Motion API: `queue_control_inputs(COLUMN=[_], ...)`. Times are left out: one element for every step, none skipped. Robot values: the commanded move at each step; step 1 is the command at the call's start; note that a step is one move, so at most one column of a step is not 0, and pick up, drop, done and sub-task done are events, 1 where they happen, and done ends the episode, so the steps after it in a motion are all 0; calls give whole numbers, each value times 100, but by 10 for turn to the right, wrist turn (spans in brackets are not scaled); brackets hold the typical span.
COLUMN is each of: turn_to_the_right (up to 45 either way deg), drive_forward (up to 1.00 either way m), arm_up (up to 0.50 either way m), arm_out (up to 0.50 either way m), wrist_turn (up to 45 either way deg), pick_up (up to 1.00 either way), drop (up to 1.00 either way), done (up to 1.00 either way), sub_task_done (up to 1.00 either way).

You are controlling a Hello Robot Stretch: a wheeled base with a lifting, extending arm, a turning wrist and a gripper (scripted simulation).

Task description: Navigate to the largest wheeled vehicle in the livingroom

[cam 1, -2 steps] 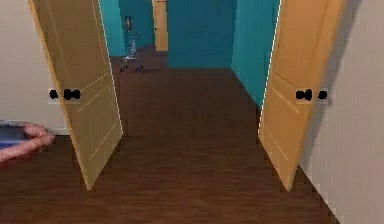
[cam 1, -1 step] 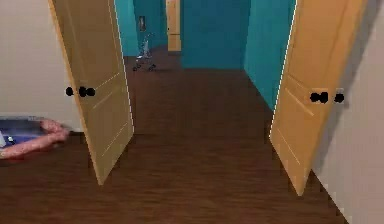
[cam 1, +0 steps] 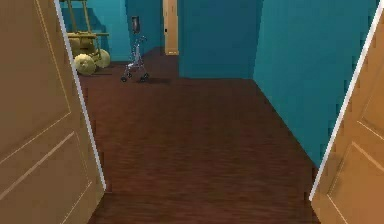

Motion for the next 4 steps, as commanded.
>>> queue_control_inputs(turn_to_the_right=[0, -120, 0, -30], drive_forward=[90, 0, 100, 0], arm_up=[0, 0, 0, 0], arm_out=[0, 0, 0, 0], wrist_turn=[0, 0, 0, 0], pick_up=[0, 0, 0, 0], drop=[0, 0, 0, 0], done=[0, 0, 0, 0], sub_task_done=[0, 0, 0, 0])
